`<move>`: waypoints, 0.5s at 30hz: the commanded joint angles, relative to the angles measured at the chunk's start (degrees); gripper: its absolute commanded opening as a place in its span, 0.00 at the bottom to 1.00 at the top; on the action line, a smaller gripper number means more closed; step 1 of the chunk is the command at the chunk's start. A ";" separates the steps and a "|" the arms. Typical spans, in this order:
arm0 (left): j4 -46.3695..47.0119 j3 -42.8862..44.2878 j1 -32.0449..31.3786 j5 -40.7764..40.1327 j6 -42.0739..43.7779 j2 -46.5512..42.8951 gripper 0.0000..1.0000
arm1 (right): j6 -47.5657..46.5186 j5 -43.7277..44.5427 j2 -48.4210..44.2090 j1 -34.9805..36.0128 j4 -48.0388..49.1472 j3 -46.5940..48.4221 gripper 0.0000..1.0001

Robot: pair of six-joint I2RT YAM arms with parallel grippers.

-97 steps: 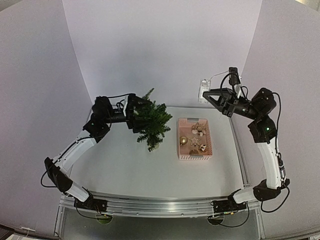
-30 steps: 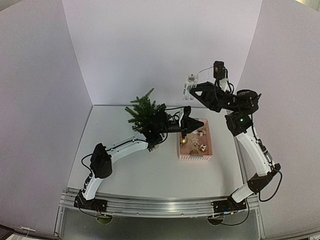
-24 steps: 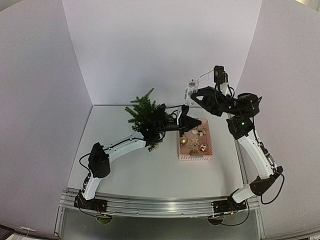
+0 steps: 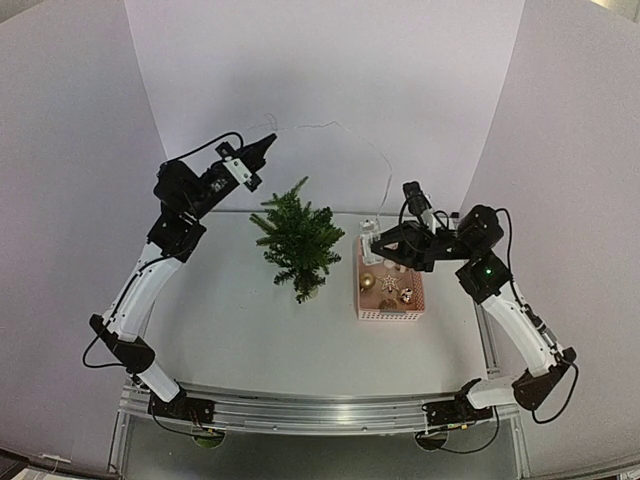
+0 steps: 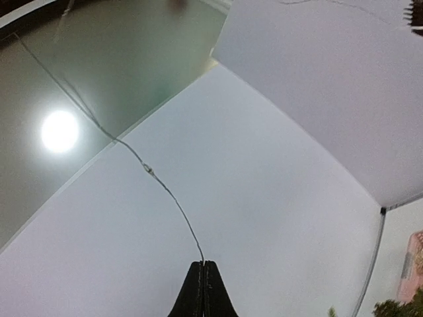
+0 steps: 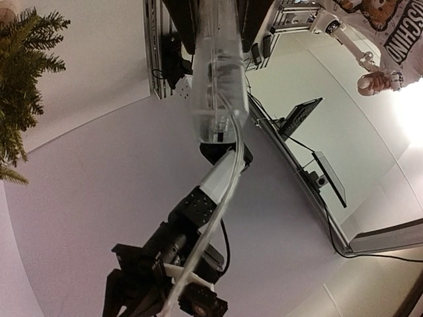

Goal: Decorate the small christmas tree

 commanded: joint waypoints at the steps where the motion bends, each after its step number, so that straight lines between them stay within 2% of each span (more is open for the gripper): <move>1: -4.86 -10.22 7.04 -7.38 6.97 -8.74 0.00 | -5.15 2.72 0.11 0.63 -3.67 -5.20 0.02; 3: -4.80 -15.12 11.62 -8.20 7.34 -11.45 0.00 | -8.95 5.72 0.07 1.82 -7.59 -7.30 0.01; 6: -5.00 -20.20 18.22 -8.75 5.83 -13.43 0.00 | -17.32 13.18 1.32 5.32 -21.73 -6.70 0.01; 8: -4.45 -23.01 21.46 -8.28 5.53 -14.04 0.00 | -19.57 16.02 2.87 7.47 -26.36 -6.79 0.00; 15: -2.46 -33.40 27.54 -7.40 7.60 -16.95 0.00 | -22.90 29.35 6.38 15.82 -33.37 -12.40 0.00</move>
